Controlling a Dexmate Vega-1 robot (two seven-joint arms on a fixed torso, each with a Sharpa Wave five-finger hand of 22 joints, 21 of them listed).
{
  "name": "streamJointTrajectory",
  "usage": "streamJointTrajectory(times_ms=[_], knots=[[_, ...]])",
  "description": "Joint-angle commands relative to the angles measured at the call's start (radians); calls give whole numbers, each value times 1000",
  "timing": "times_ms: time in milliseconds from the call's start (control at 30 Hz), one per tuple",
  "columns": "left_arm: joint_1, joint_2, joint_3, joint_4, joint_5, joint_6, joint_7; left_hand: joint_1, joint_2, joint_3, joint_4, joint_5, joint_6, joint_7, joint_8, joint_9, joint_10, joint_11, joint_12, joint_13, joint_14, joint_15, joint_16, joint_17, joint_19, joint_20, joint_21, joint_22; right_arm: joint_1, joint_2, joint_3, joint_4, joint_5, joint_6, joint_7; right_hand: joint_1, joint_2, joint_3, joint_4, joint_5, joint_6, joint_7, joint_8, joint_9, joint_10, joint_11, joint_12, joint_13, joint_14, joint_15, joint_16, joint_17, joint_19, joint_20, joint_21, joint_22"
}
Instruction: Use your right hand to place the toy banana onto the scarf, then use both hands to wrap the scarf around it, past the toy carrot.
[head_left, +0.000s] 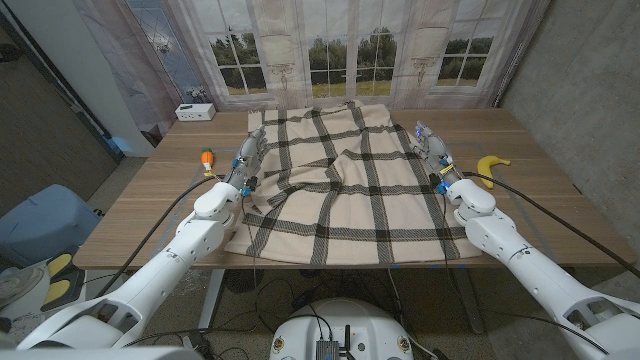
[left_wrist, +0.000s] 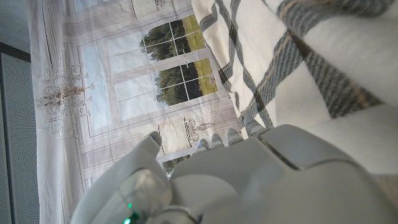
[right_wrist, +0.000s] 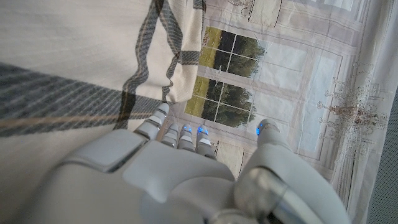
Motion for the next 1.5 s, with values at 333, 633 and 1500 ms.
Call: streamJointTrajectory(times_ms=[333,633,1500], knots=[[-4,2,5,4,1,10,-5,6,0,3,-3,6,-43,-2,12,2,-127,8,8,1,-154,5,10,4,-34,11,-1,5,-25,-61,3,-140,-88,-165,-204,58,53,49,-17,-3,50,0,18,2,40,12,16,4,31,11,20,3,40,8,17,5],[-11,3,7,11,2,14,-13,5,0,2,-5,6,-32,-7,14,3,-121,10,10,2,-151,8,11,4,-32,19,-3,5,-38,-97,8,-216,-131,-268,-306,101,84,97,-14,-11,106,-15,26,3,100,11,29,4,80,8,36,8,82,11,27,5],[-14,4,17,-8,15,38,9,2,-1,-1,-9,7,-9,-8,16,4,-104,19,15,2,-137,19,13,4,-21,30,-8,5,-17,-188,12,-340,-250,-580,-479,156,80,153,-9,-16,189,-33,36,3,175,7,39,4,161,-1,60,14,131,38,35,6]])
